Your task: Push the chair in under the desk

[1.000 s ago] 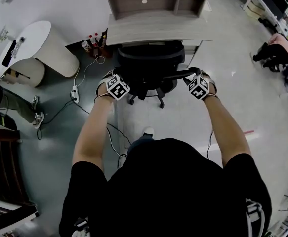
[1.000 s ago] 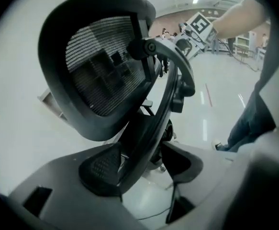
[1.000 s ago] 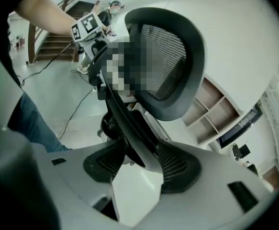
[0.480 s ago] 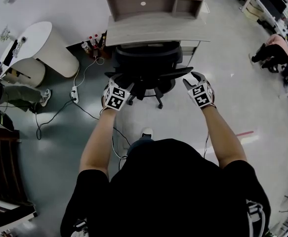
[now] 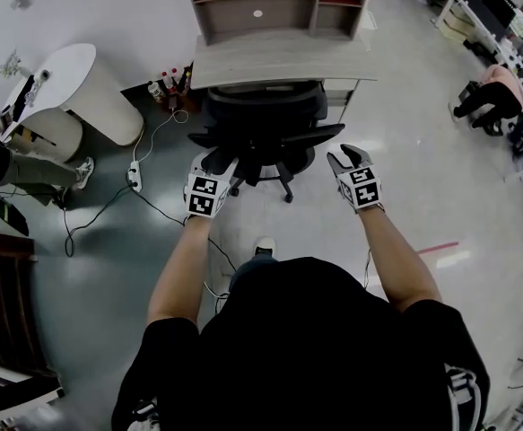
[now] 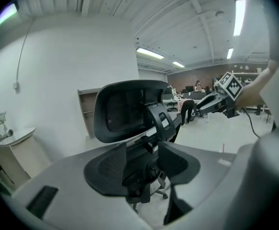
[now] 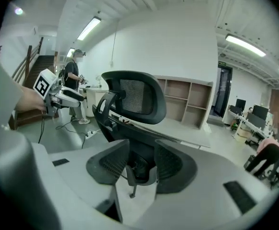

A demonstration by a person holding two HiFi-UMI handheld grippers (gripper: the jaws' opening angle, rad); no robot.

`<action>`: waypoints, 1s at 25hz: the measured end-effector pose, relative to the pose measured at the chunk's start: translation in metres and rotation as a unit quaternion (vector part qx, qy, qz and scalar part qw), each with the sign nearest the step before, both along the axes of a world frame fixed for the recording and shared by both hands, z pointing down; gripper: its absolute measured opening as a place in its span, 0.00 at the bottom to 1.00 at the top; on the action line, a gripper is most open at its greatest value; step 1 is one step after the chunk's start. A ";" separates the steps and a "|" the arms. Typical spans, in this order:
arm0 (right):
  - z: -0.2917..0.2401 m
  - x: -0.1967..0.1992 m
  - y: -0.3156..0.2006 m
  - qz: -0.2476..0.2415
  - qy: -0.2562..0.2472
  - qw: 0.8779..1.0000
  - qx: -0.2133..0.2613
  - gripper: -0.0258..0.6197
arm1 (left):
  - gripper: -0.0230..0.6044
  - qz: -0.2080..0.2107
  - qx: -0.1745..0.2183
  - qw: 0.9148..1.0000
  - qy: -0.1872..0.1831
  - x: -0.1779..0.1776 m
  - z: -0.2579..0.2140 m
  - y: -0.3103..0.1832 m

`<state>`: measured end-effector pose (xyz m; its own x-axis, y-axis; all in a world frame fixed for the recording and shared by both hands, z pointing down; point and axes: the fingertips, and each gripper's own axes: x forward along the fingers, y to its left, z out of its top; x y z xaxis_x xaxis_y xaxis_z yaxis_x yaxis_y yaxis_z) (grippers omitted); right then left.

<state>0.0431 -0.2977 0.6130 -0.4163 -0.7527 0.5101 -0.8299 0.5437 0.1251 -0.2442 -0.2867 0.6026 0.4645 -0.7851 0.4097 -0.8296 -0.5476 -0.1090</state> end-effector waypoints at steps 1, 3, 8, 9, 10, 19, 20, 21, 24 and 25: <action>-0.001 0.001 0.002 0.005 -0.010 1.000 -0.002 0.28 | 0.37 -0.002 0.003 1.000 0.004 0.000 -0.001 0.003; -0.002 0.003 0.006 0.012 -0.025 1.000 -0.004 0.26 | 0.35 -0.007 0.005 1.000 0.012 0.000 -0.002 0.008; -0.005 0.009 0.012 0.021 -0.043 0.999 -0.006 0.22 | 0.29 -0.012 0.006 0.999 0.030 0.006 -0.003 0.021; -0.005 0.010 0.014 0.022 -0.046 0.999 -0.007 0.22 | 0.28 -0.012 0.005 0.999 0.031 0.008 -0.003 0.024; -0.006 0.011 0.016 0.022 -0.047 0.999 -0.006 0.21 | 0.28 -0.011 0.005 0.999 0.032 0.010 -0.003 0.026; -0.023 0.011 0.022 0.021 -0.055 0.998 0.014 0.11 | 0.21 -0.014 0.012 0.999 0.038 0.015 -0.009 0.035; -0.024 0.011 0.023 0.020 -0.055 0.998 0.015 0.11 | 0.20 -0.014 0.014 0.999 0.038 0.016 -0.011 0.035; -0.026 0.011 0.025 0.020 -0.056 0.998 0.016 0.11 | 0.20 -0.013 0.016 0.999 0.038 0.017 -0.013 0.036; -0.029 0.010 0.028 0.018 -0.059 0.998 0.019 0.10 | 0.19 -0.013 0.017 0.999 0.039 0.018 -0.013 0.038; -0.030 0.011 0.028 0.017 -0.060 0.998 0.020 0.10 | 0.19 -0.012 0.016 0.999 0.039 0.019 -0.013 0.039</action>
<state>0.0537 -0.2694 0.5832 -0.4462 -0.7859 0.4281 -0.8580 0.5116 0.0449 -0.2256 -0.2477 0.5896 0.4744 -0.8088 0.3475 -0.8496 -0.5241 -0.0599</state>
